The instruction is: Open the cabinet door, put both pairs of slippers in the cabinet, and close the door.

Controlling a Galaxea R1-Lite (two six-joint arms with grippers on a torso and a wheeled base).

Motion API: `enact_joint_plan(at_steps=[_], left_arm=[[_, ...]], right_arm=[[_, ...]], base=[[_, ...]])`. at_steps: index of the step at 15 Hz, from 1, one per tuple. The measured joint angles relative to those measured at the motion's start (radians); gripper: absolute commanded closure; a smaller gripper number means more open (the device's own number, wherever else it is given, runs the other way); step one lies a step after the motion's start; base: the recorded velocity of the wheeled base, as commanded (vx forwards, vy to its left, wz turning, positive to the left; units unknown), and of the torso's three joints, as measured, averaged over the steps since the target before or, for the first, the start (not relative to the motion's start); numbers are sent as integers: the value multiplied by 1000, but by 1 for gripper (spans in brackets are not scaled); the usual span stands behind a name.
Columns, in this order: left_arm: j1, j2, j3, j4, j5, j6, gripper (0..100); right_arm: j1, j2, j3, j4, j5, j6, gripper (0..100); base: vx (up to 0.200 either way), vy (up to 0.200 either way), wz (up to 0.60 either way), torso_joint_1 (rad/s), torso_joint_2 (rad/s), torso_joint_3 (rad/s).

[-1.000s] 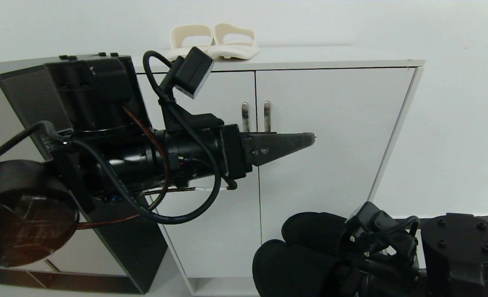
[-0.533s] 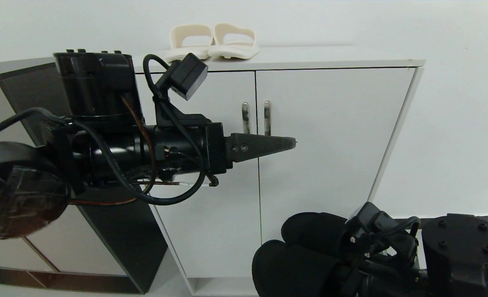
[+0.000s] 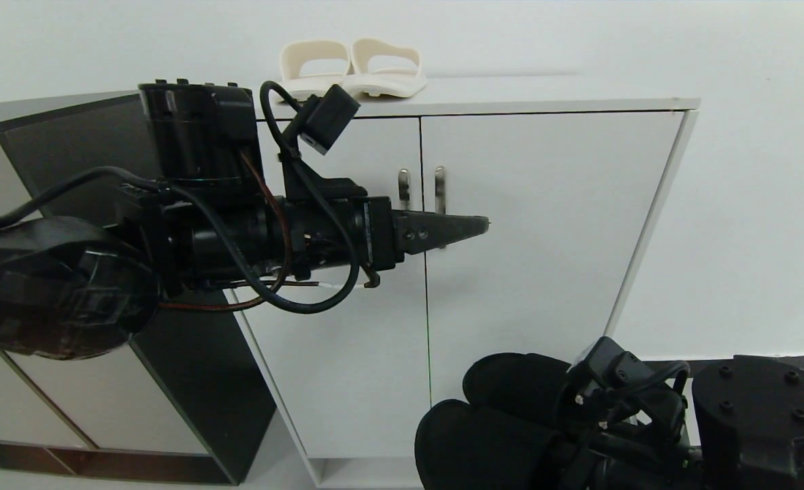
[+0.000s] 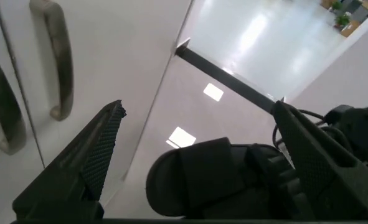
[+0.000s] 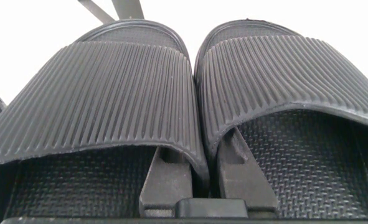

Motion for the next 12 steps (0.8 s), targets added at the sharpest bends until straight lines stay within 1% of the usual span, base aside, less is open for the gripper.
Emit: enact_joint_plan(at_steps=[2, 3, 5, 7, 10, 12], left_arm=[[3, 9, -4, -1, 23, 1, 0], [4, 13, -5, -14, 55, 0, 0], [4, 21, -7, -37, 79, 0, 0], [6, 36, -22, -40, 107, 0, 0], [16, 61, -40, -42, 119, 0, 0], [19, 76, -50, -42, 144, 1, 0]], right_arm=[[2, 0, 0, 0, 1, 0, 100], [2, 0, 0, 0, 1, 0, 100], [3, 1, 0, 0, 1, 0, 100], [3, 1, 0, 0, 1, 0, 100], [3, 1, 0, 0, 1, 0, 100], [3, 1, 2, 0, 1, -14, 100]], base=[[0, 0, 0, 0, 0, 0], [0, 0, 0, 0, 0, 0], [0, 0, 0, 0, 0, 0], [0, 0, 0, 0, 0, 0], [0, 0, 0, 0, 0, 0], [0, 0, 0, 0, 0, 0]])
